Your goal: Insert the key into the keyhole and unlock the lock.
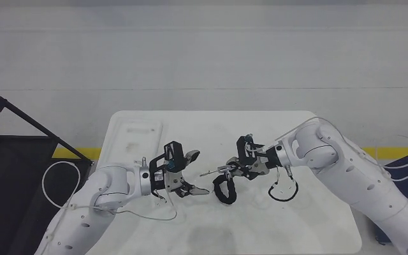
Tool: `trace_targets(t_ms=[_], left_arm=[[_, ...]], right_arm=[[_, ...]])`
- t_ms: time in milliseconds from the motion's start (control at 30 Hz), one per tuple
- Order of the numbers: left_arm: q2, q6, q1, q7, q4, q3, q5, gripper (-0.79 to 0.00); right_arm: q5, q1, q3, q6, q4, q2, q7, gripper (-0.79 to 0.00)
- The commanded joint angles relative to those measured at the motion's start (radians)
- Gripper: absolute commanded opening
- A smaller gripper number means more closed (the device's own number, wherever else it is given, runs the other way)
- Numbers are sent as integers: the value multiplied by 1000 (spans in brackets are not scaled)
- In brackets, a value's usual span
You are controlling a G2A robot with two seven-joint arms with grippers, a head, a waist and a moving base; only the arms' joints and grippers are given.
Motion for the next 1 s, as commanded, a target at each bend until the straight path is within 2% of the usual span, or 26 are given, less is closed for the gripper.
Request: trace_targets(t_ms=[0, 133, 233, 267, 300, 333, 367, 967], left_arm=[[1, -5, 4, 0, 0, -5, -1, -206], [2, -11, 9, 2, -1, -10, -4, -379], [3, -10, 13, 2, -2, -12, -6, -409], [3, -12, 14, 2, -3, -12, -7, -449], [3, -15, 16, 1, -3, -12, -10, -554], [4, -16, 16, 1, -3, -13, -11, -711], [4, -17, 18, 0, -3, -14, -13, -785], [11, -51, 19, -62, -16, -9, -36, -785]], right_arm=[[-1, -2, 2, 1, -1, 0, 3, -785], [3, -4, 4, 2, -2, 0, 9, -785], [6, -4, 4, 3, -4, -1, 14, -785], [6, -4, 3, 3, -5, -1, 15, -785], [7, -4, 3, 3, -5, -2, 17, -785], [8, -4, 3, 3, -5, -2, 18, -785], [7, -4, 2, 3, -4, -3, 21, -785], [5, 27, -40, 41, -11, -15, 128, -785]])
